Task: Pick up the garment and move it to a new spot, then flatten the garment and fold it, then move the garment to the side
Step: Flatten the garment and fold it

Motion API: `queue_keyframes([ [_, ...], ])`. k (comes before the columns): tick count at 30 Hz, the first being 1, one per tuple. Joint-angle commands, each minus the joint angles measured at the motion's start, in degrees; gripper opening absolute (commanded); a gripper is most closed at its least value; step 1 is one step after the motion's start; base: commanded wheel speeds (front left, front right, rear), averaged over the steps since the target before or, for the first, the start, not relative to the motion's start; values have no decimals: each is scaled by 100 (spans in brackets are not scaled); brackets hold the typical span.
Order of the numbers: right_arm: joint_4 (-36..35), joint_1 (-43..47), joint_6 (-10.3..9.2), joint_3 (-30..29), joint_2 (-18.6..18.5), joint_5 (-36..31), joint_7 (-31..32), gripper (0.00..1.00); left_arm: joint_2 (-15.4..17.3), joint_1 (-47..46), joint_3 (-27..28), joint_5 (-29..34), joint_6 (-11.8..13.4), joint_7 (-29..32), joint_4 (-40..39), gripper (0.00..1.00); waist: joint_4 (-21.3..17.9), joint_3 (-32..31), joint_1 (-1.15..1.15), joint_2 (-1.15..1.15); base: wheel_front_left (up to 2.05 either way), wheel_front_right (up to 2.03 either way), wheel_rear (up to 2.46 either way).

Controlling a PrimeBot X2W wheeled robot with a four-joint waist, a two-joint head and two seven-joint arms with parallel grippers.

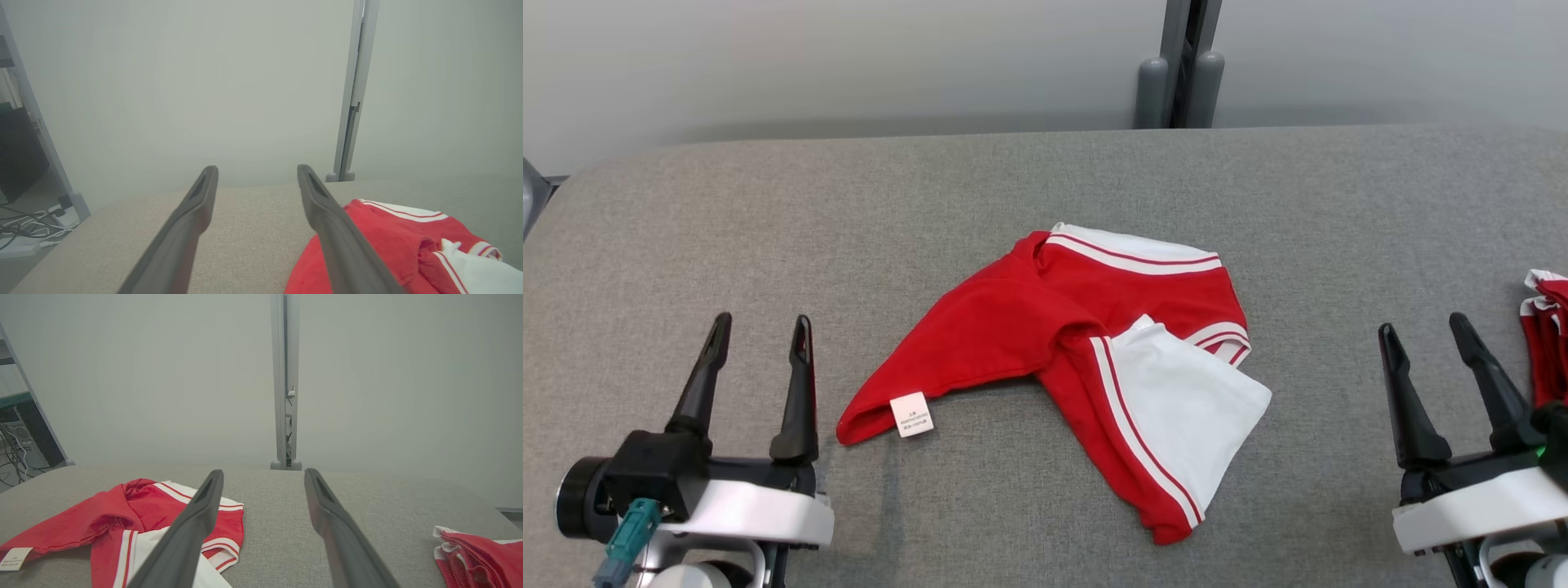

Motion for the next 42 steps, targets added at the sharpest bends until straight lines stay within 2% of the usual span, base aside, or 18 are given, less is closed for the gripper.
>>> queue_keyframes([
  [1, 32, 83, 1, -18, -11, -23, 32, 100, 70, 71, -13, 57, 3, 38, -11, 100, 6, -51, 0, 0, 0, 0, 0],
  [16, 81, 379, 1, -23, 56, -90, 96, 100, 364, 65, -35, -146, -399, -107, 487, 100, -10, -413, 0, 0, 0, 0, 0],
  [42, 96, 288, 1, -8, 61, -11, 87, 100, 358, -27, -145, -244, -308, -45, 516, 100, 67, -347, 0, 0, 0, 0, 0],
])
